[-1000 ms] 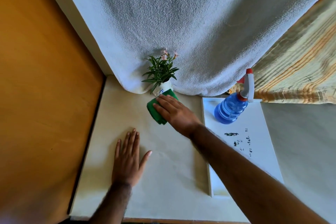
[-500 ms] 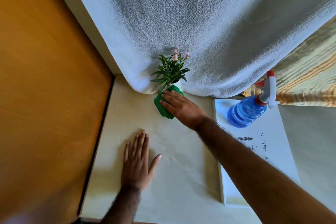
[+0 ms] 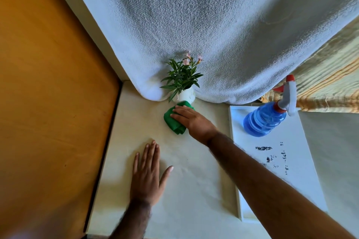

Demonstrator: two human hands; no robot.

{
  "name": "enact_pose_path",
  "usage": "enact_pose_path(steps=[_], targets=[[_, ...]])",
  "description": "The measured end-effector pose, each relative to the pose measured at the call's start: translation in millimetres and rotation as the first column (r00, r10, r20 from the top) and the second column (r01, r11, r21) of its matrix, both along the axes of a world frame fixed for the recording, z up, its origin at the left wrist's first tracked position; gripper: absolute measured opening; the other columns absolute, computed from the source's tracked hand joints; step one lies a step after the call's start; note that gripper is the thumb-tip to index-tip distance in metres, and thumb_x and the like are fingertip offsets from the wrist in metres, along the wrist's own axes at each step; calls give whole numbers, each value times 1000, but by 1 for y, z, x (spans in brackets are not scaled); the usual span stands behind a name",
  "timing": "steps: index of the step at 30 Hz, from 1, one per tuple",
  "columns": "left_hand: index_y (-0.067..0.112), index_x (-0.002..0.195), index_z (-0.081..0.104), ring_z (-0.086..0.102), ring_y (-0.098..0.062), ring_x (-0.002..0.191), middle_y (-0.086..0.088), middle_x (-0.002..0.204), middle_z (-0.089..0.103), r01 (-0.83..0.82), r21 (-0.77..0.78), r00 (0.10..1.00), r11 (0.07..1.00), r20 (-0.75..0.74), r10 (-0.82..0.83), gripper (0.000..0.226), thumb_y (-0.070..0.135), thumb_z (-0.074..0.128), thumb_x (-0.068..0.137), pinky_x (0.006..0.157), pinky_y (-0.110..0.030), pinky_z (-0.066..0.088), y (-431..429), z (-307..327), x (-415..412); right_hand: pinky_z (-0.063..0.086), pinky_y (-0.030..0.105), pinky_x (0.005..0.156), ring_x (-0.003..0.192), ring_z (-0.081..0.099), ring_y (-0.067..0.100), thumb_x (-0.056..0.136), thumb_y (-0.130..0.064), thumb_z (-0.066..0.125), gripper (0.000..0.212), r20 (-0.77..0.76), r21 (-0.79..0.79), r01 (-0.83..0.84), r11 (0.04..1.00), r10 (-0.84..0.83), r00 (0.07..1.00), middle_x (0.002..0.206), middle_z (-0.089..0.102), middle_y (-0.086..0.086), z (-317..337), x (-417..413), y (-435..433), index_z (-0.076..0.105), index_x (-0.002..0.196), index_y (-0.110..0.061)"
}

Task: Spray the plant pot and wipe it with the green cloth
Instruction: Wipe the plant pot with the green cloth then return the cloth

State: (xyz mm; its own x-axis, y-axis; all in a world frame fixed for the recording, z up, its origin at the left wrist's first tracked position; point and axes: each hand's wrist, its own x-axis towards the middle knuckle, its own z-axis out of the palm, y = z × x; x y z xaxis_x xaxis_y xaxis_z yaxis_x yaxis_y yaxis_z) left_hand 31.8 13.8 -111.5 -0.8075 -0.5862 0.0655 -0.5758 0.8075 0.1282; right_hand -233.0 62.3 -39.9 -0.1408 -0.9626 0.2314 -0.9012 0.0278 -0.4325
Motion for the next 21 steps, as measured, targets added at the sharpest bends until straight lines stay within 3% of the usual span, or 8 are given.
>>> enact_pose_path(steps=[3, 7, 12, 17, 21], targets=[[9, 162, 27, 30, -27, 158, -10, 171, 30, -3, 8, 1000, 1000, -4, 3, 85, 66, 41, 100, 122, -57, 39, 1, 1, 0, 43, 56, 110, 127, 56, 50, 77, 30, 52, 55, 13, 15, 10, 1000, -10, 1000, 132, 63, 30, -1, 3, 6, 66, 126, 9], [10, 162, 25, 27, -28, 158, -10, 171, 28, -6, 24, 1000, 1000, 21, 6, 85, 68, 36, 101, 123, -57, 37, 0, 1, -1, 42, 57, 112, 129, 56, 46, 97, 9, 41, 40, -55, -71, -100, 993, 96, 994, 132, 64, 27, 8, 9, 1, 66, 127, 7], [11, 163, 24, 28, -28, 158, -10, 172, 28, -7, 24, 1000, 1000, 21, 7, 85, 68, 35, 101, 124, -56, 36, 0, 2, -1, 42, 60, 110, 126, 59, 46, 90, 12, 66, 34, -196, -179, -196, 964, 160, 967, 129, 67, 27, 20, 5, -18, 69, 123, 7], [11, 163, 25, 29, -27, 158, -9, 172, 29, -8, 15, 1000, 1000, 11, 8, 83, 67, 33, 102, 124, -56, 36, 0, 2, -1, 46, 66, 102, 118, 63, 50, 84, 15, 70, 30, -153, -114, -165, 980, 147, 977, 120, 70, 30, 12, -13, -18, 72, 114, 10], [10, 162, 25, 28, -27, 159, -9, 172, 29, -6, 10, 1000, 1000, 30, 5, 83, 67, 32, 102, 124, -56, 35, 0, 4, -1, 43, 64, 108, 125, 58, 50, 84, 23, 63, 37, -43, -74, -130, 989, 127, 991, 124, 68, 30, 2, -10, -17, 70, 118, 10]])
